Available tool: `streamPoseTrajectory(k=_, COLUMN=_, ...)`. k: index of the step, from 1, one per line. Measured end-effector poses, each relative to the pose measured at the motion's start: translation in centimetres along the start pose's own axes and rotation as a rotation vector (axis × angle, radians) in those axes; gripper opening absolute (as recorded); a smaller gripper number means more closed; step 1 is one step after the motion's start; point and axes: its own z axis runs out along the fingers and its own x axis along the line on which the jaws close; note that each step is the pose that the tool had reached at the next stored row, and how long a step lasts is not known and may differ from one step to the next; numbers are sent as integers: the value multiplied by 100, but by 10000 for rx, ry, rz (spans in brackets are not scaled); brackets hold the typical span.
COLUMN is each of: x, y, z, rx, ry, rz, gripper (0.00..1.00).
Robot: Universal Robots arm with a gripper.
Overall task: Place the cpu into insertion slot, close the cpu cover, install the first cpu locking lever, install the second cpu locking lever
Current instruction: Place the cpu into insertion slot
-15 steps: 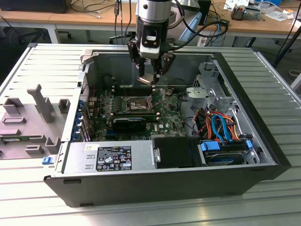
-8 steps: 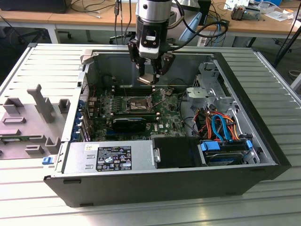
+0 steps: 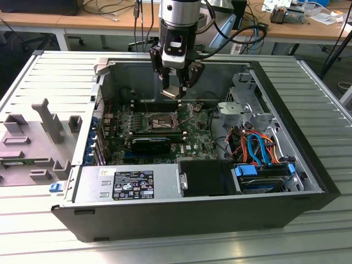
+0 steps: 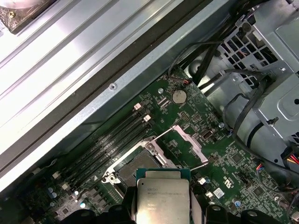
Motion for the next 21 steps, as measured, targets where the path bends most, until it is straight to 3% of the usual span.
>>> streamPoseTrajectory(k=21, x=0, y=0, z=4, rx=9, ry=20, rz=625, gripper=55)
